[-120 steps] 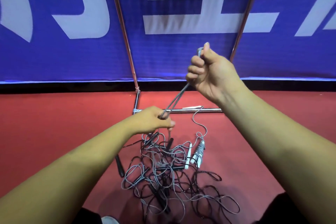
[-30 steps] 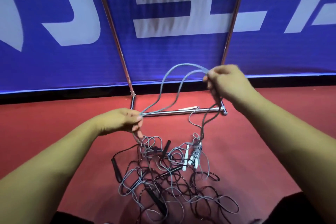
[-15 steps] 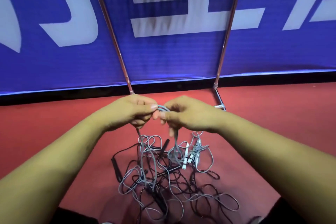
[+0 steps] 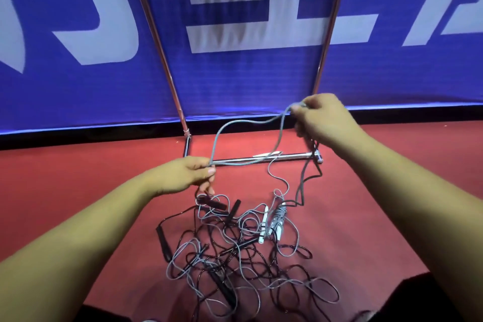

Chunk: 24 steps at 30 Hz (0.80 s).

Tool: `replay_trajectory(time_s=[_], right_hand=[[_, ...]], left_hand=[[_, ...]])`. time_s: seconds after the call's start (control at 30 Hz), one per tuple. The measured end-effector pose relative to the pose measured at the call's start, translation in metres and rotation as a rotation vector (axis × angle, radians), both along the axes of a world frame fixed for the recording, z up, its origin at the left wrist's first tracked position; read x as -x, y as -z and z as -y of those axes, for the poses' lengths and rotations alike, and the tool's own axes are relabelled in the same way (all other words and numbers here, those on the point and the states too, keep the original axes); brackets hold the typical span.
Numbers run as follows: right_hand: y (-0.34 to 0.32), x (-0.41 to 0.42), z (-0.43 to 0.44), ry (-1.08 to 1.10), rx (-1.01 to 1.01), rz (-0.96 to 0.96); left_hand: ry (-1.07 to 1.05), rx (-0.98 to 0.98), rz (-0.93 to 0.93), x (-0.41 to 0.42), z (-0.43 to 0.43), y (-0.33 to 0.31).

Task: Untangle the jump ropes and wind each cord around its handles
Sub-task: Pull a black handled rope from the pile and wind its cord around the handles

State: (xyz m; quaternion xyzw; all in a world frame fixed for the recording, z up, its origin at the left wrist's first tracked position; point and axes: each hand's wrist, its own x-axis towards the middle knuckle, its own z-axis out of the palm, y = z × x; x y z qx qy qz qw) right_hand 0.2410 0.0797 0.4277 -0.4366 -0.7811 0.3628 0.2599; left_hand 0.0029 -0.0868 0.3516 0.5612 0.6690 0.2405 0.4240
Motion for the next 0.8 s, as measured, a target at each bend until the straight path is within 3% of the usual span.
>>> replay_trajectory(time_s=[0.07,0.13,0.23,0.33,0.43,0.53,0.67,0.8], right_hand=[[0.007,-0.004,-0.002,-0.076,-0.118,0.399],[0.009,-0.003,0.007,-0.297,-0.143,0.540],[0.010,0.013,0.044,-0.600,0.085,0.302],[0.020,0.028,0.065,-0.678,0.155,0.203],[0.016,0.024,0.064,-0.732,0.291,0.203],[0.001,0.017,0.058,-0.755,0.378,0.060],[-0.014,0.015,0.049,-0.683,0.410,-0.196],[-0.020,0.011,0.036,-0.550,0.402,-0.371]], left_hand=[[-0.046,-0.057,0.074,-0.005,-0.001,-0.010],[-0.028,-0.076,0.152,-0.009,0.000,-0.022],[0.054,-0.049,0.266,-0.022,0.002,-0.038],[0.054,-0.039,0.337,-0.033,0.003,-0.044],[0.062,-0.035,0.177,-0.030,0.006,-0.045],[0.053,-0.031,0.070,-0.029,0.008,-0.043],[0.027,-0.169,-0.104,-0.027,0.006,-0.036],[-0.041,-0.211,0.100,-0.027,0.007,-0.041]])
